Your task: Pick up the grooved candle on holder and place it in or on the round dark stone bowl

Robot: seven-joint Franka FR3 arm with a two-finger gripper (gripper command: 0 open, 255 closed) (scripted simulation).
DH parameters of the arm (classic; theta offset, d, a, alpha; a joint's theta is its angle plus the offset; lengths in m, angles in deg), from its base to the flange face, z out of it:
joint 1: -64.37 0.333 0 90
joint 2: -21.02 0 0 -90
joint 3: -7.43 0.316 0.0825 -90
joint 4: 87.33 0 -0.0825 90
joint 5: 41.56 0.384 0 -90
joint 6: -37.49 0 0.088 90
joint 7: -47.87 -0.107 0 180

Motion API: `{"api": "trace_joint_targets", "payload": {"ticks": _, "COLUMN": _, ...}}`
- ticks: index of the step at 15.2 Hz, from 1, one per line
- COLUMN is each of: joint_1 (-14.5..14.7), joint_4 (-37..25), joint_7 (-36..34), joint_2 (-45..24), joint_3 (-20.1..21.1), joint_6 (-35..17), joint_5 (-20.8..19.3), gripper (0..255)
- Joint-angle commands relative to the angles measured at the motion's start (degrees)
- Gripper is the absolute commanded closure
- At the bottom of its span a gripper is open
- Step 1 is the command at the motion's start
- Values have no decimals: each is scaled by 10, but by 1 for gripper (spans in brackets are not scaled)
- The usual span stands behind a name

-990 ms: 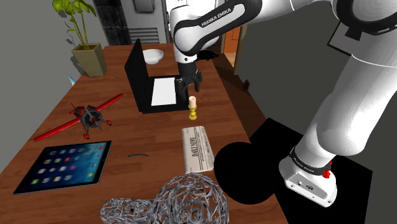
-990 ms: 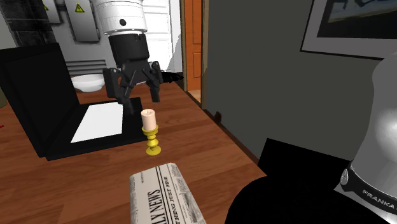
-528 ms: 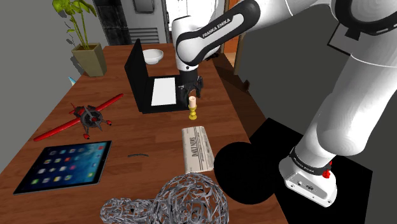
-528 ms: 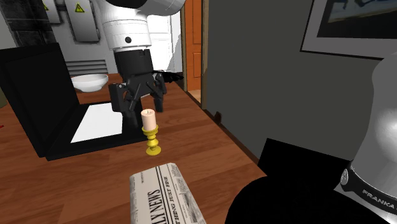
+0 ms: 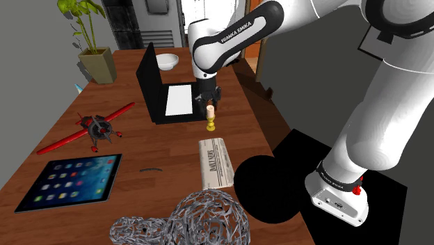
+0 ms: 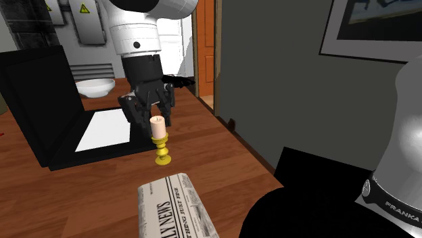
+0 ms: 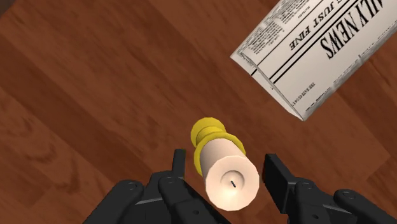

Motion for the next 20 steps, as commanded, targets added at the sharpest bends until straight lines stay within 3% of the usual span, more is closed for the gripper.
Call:
{"api": "trace_joint_targets", "payload": {"ticks": 1, "joint_1": 0, "joint_4": 0, "joint_7": 0, "joint_2": 0, "joint_3": 0, "joint_6": 0, "joint_5": 0, "gripper": 255}}
{"api": "trace_joint_targets", "payload": {"ticks": 9, "joint_1": 0, "joint_4": 0, "joint_7": 0, "joint_2": 0, "joint_3": 0, "joint_6": 0, "joint_5": 0, "gripper": 255}}
{"api": "trace_joint_targets", "payload": {"ticks": 20, "joint_1": -1, "joint_4": -46, "joint_7": -2, "joint_2": 34, "joint_3": 0, "joint_6": 80, "joint_5": 2, "gripper": 255}}
